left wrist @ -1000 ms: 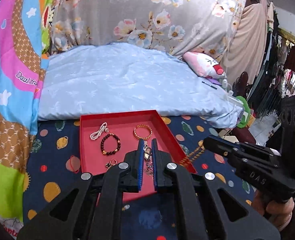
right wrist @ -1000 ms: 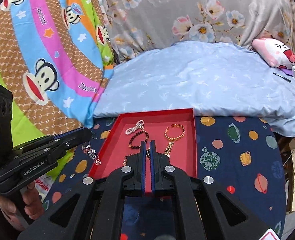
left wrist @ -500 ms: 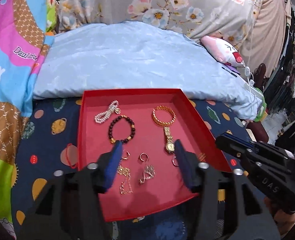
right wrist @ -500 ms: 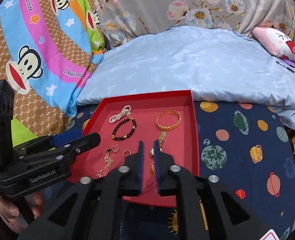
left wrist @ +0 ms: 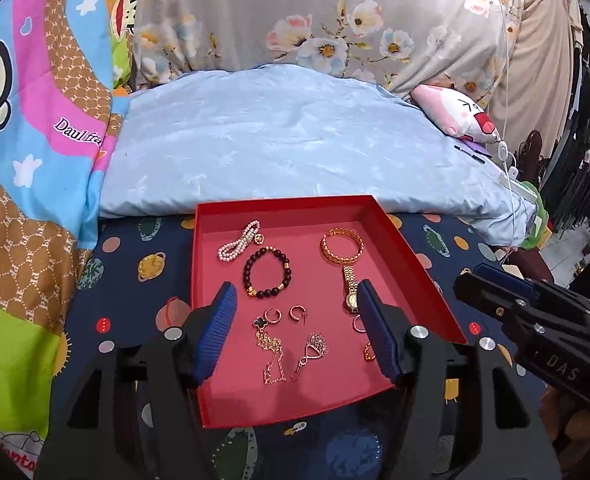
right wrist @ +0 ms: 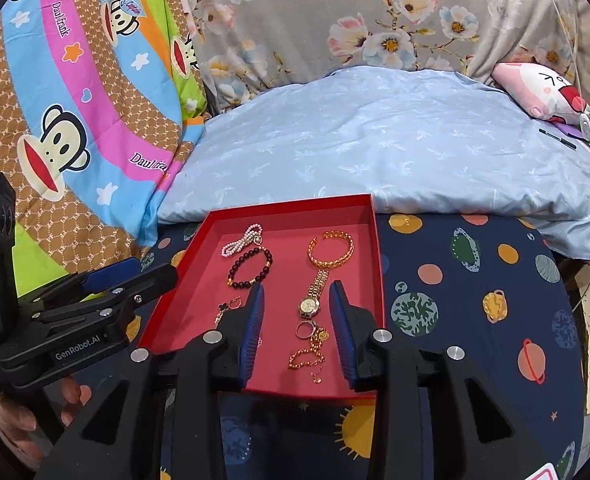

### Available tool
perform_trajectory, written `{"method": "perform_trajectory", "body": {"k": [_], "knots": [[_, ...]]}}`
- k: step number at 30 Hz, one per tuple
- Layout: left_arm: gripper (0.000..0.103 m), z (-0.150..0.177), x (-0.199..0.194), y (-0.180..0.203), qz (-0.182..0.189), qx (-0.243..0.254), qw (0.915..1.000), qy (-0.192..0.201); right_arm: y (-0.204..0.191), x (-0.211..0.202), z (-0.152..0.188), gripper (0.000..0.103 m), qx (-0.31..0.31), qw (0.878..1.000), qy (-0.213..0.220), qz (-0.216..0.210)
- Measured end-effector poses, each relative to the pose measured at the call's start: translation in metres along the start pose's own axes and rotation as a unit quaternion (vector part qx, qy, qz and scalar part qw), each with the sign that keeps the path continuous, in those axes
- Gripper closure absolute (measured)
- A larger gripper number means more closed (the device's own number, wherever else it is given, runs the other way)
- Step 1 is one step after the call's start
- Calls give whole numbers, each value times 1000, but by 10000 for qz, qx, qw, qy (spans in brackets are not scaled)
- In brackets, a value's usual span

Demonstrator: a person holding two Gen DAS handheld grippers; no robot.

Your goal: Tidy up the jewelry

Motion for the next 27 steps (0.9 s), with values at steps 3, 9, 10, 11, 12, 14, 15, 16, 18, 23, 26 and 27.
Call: {"method": "perform_trajectory", "body": {"k": [3,9,10,11,12,14,15,16,18,23,26,27], "knots": [[43,3,-11,-3,-119,-31,9999,54,-1,-8,7,62,41,10000,6,12],[43,19,-37,-10,-602,71,9980,181,-9,-23,35,56,77,9999,-62,132],[43,23,-40,-10,-637,62,9978,170,-11,-25,39,55,78,9998,-64,152],[42,28,-44,-10,-663,37,9977,147,-13,-29,44,53,76,9998,-60,188],[42,32,-47,-11,-686,8,9976,118,-15,-31,47,51,73,9997,-57,208],[34,41,-51,-10,-707,-57,9975,53,-20,-39,57,48,62,9996,-39,268],[32,47,-53,-11,-725,-103,9973,-3,-23,-43,62,45,74,9995,-26,304],[31,52,-56,-10,-720,-124,9973,-19,-25,-46,65,43,91,9994,-22,319],[31,62,-60,-10,-735,-165,9971,-69,-29,-50,74,40,123,9994,-46,323],[30,82,-69,-9,-709,-236,9970,-214,-35,-59,95,36,239,9988,-129,404],[27,90,-74,-8,-704,-260,9968,-289,-36,-65,102,34,317,9985,-144,427],[26,93,-76,-7,-713,-268,9966,-302,-36,-68,104,33,334,9984,-134,446]]}}
Point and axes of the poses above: each gripper's, at about its wrist camera, not at the fingertips, and x roughly the way its jaws point, y to its right, z to its underside, the point moved 10 cm from there along x, roughly the way its jaws point, and after that the axes turned 5 degrees about -z, right-handed, at the moved point
